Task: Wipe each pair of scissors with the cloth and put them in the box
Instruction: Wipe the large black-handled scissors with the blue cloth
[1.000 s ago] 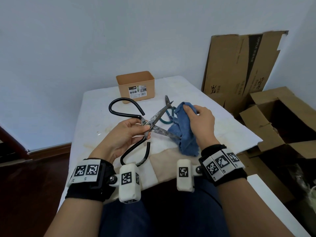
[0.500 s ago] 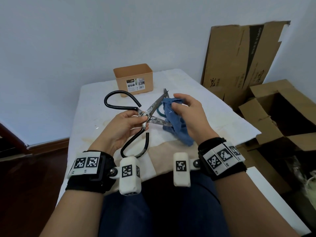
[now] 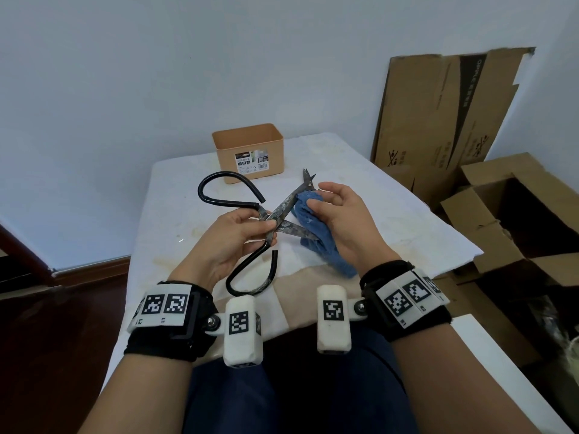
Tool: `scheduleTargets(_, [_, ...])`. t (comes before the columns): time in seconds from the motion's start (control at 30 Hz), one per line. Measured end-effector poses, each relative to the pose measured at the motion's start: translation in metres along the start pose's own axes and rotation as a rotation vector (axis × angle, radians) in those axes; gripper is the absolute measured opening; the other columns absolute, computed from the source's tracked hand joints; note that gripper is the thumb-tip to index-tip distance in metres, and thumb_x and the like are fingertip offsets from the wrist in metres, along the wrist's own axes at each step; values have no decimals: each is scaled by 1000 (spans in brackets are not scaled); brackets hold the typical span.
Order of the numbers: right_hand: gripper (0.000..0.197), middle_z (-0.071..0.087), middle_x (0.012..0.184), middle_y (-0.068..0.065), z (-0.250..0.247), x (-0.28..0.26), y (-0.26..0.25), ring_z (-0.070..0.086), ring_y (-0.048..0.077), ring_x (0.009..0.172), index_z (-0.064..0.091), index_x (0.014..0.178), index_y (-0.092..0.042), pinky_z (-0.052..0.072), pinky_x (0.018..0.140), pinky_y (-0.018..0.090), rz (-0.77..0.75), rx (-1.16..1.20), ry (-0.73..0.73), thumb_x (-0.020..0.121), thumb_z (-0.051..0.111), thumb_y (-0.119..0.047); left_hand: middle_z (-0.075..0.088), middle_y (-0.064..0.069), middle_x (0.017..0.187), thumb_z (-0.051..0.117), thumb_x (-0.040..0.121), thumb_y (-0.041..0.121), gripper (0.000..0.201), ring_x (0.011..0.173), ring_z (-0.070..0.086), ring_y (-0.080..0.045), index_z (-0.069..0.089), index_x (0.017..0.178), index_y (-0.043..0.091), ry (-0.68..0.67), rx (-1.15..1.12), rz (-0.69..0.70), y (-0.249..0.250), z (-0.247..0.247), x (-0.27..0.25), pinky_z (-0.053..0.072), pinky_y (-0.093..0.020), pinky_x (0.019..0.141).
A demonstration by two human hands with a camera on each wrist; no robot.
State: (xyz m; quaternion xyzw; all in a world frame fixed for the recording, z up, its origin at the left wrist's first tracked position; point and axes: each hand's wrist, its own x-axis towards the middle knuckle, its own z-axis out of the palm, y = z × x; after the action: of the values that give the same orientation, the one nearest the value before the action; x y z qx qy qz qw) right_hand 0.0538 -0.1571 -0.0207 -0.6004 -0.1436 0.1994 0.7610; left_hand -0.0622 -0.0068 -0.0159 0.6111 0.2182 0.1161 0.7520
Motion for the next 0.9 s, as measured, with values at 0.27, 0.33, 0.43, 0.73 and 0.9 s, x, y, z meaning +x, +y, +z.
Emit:
scheduleTargets(0.27, [28,68,110,17,6,1,-1,68,29,99,60,112,-5,57,86,37,-3,-78,53,87,71,-11,69,-6,76,67,88,-3,10,65,70,-16,62,95,3,-81,28,20,1,5,-2,60,-24,68])
scheduleTargets(0.33, [22,68,108,16,6,2,-1,68,30,99,60,103,-10,57,88,44,-2,-109,80,86,73,-13,69,-5,74,66,89,-2,8,65,69,-15,63,92,4,-92,34,32,2,7,-3,60,-24,68])
scheduleTargets(0.43, [18,71,101,16,7,1,-2,70,31,96,64,95,-11,56,88,49,-15,-174,86,84,75,-18,70,-4,73,66,89,-2,8,64,70,-15,64,94,4,-97,40,40,4,10,-4,57,-20,63])
scheduleTargets(0.73, [16,61,71,3,1,-2,-6,62,11,60,60,77,-10,55,60,25,-39,-126,86,85,74,-11,71,-6,81,65,88,-4,11,65,68,-16,65,97,3,-145,63,42,5,7,-4,60,-26,67])
scheduleTargets(0.9, [17,58,66,1,-3,0,-9,58,5,52,58,80,-7,55,61,25,-28,-116,109,86,73,-13,73,-5,78,64,87,-6,13,65,69,-14,65,98,1,-161,78,33,3,5,-5,60,-25,66])
